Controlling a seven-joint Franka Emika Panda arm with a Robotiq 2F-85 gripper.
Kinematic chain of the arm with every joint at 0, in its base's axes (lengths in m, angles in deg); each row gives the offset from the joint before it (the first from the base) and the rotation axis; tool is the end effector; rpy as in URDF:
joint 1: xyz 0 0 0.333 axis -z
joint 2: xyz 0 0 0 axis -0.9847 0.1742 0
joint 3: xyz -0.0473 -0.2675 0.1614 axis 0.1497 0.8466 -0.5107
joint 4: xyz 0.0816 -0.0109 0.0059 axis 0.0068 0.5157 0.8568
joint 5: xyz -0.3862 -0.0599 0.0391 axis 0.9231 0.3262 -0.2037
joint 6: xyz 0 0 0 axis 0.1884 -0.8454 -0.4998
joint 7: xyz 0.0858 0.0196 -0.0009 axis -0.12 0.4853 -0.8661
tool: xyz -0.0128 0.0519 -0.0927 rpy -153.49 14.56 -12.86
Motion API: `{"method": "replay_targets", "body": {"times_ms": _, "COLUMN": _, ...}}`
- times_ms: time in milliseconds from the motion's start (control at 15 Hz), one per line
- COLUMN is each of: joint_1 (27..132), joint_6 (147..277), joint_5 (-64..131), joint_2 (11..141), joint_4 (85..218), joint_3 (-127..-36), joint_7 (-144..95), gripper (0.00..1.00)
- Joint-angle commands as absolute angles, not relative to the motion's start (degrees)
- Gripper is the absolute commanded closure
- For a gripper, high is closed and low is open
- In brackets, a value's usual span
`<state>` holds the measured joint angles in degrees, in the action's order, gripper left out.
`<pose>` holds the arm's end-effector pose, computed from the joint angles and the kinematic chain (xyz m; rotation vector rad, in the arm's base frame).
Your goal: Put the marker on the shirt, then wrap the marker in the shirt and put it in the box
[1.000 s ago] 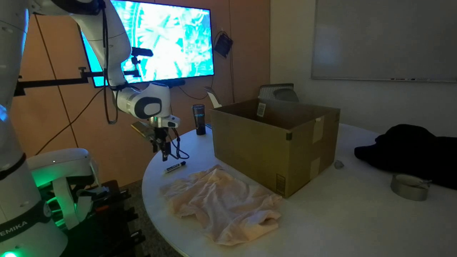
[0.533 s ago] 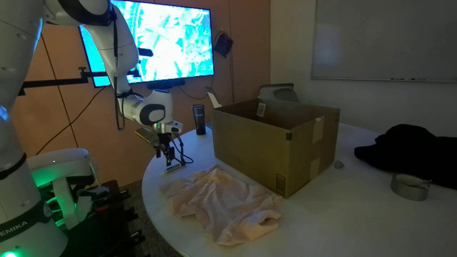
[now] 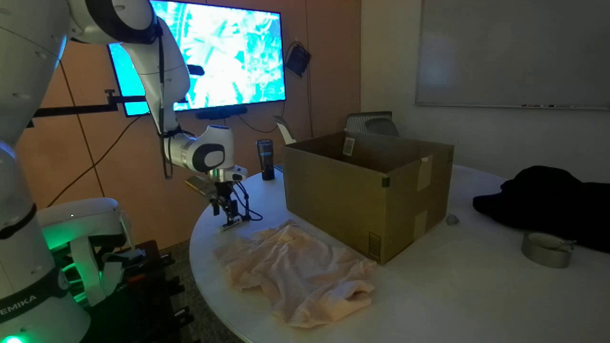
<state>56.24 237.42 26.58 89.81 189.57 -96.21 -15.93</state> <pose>0.4262 0.2996 0.1223 -3.0041 -0.4371 0.0872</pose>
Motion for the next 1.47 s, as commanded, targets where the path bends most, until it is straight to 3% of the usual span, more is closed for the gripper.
{"method": "replay_targets", "body": {"times_ms": 0, "joint_1": 54.6, "joint_6": 238.1, "joint_5": 28.0, "joint_2": 91.2, "joint_4": 187.8, "joint_3": -94.5, "joint_7": -13.4, "gripper": 0.00}}
{"method": "replay_targets", "body": {"times_ms": 1067, "joint_1": 54.8, "joint_6": 238.3, "joint_5": 27.0, "joint_2": 92.7, "joint_4": 187.4, "joint_3": -94.3, "joint_7": -11.4, "gripper": 0.01}}
{"method": "replay_targets", "body": {"times_ms": 1400, "joint_1": 54.9, "joint_6": 238.1, "joint_5": 27.0, "joint_2": 92.4, "joint_4": 187.3, "joint_3": -94.0, "joint_7": -11.0, "gripper": 0.39}}
